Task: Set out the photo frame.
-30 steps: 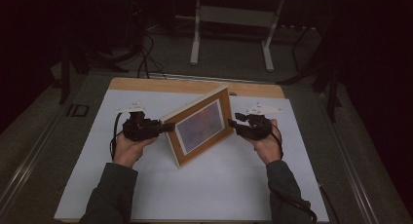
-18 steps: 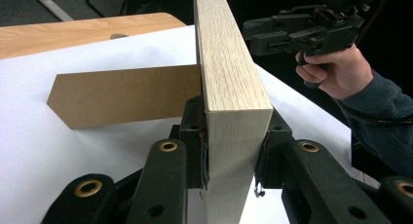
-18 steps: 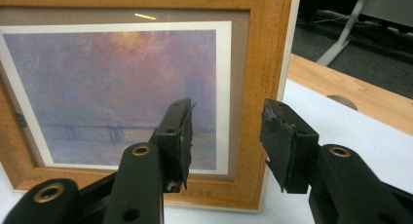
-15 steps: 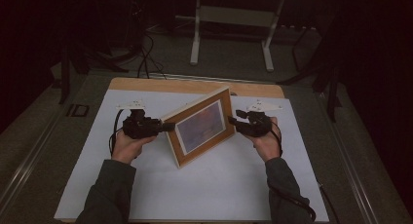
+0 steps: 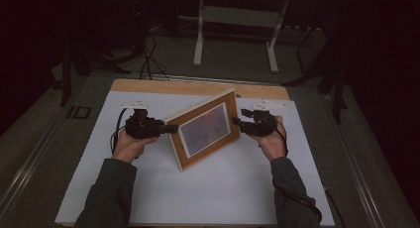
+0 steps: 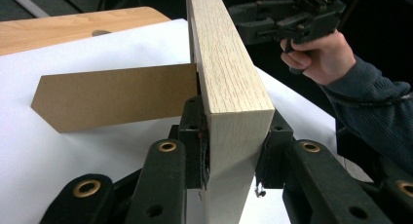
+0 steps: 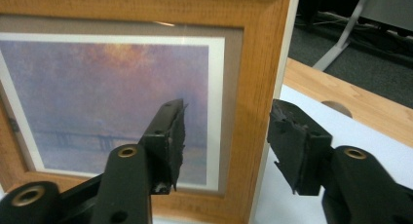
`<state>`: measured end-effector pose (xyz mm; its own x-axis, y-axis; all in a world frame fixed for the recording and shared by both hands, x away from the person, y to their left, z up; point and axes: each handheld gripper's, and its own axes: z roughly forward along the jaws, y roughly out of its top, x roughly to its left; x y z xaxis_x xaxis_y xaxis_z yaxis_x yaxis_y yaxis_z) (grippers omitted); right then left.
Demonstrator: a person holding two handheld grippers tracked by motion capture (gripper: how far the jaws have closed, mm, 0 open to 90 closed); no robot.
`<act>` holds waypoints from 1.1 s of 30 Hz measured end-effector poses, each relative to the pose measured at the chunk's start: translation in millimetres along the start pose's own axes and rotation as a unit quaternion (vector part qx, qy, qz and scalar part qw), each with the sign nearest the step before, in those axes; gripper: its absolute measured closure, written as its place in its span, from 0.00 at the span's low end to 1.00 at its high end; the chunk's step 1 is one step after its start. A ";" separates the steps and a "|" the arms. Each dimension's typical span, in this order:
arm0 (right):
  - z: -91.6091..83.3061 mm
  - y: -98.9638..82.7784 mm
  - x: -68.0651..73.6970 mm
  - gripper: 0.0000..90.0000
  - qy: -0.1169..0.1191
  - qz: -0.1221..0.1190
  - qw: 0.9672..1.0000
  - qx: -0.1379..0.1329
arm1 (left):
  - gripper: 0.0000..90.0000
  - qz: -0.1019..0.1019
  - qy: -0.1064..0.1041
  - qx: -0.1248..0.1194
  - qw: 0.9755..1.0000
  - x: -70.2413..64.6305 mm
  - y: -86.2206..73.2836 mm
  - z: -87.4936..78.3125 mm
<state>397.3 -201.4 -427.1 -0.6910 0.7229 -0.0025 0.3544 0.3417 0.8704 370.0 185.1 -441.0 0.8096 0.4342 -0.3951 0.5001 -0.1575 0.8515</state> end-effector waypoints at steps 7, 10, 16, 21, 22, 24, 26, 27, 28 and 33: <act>3.0 3.6 -6.3 0.45 -0.010 0.017 1.000 -0.010 | 0.79 0.008 -0.015 0.009 1.000 3.0 3.1 2.1; 2.5 2.5 -9.4 0.43 -0.008 0.023 1.000 -0.013 | 0.79 0.013 -0.021 0.012 1.000 3.3 4.1 3.1; 5.3 3.0 -16.2 0.42 0.003 0.035 0.999 -0.014 | 0.79 0.019 -0.040 0.011 0.999 4.9 4.9 7.1; 9.8 4.5 -19.9 0.40 0.008 0.033 0.999 -0.011 | 0.76 0.018 -0.021 0.009 1.000 1.1 4.4 7.3; 12.5 5.3 -20.8 0.39 0.013 0.034 0.999 -0.012 | 0.71 0.019 0.018 0.007 1.000 -4.0 3.7 8.0; 15.2 6.2 -21.5 0.39 0.017 0.033 0.999 -0.012 | 0.69 0.017 0.045 -0.006 0.999 -9.5 0.8 7.7; 17.9 7.1 -22.7 0.38 0.021 0.037 0.999 -0.013 | 0.62 0.016 0.085 -0.018 0.996 -16.6 -3.2 7.3; 19.2 7.6 -23.4 0.38 0.023 0.041 0.999 -0.015 | 0.63 0.018 0.101 -0.028 0.994 -20.5 -5.9 7.0; 20.1 8.0 -24.3 0.37 0.026 0.042 0.999 -0.015 | 0.63 0.018 0.116 -0.031 0.993 -24.3 -8.4 7.8; 26.6 8.8 -29.1 0.37 0.051 0.056 0.997 -0.019 | 0.62 0.026 0.187 -0.035 0.981 -42.4 -19.0 10.2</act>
<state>437.3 -203.5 -432.4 -0.7096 0.6896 0.1447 0.4104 0.2376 0.8804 329.3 160.6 -444.0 0.6571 0.7248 -0.2071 0.4278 -0.1324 0.8942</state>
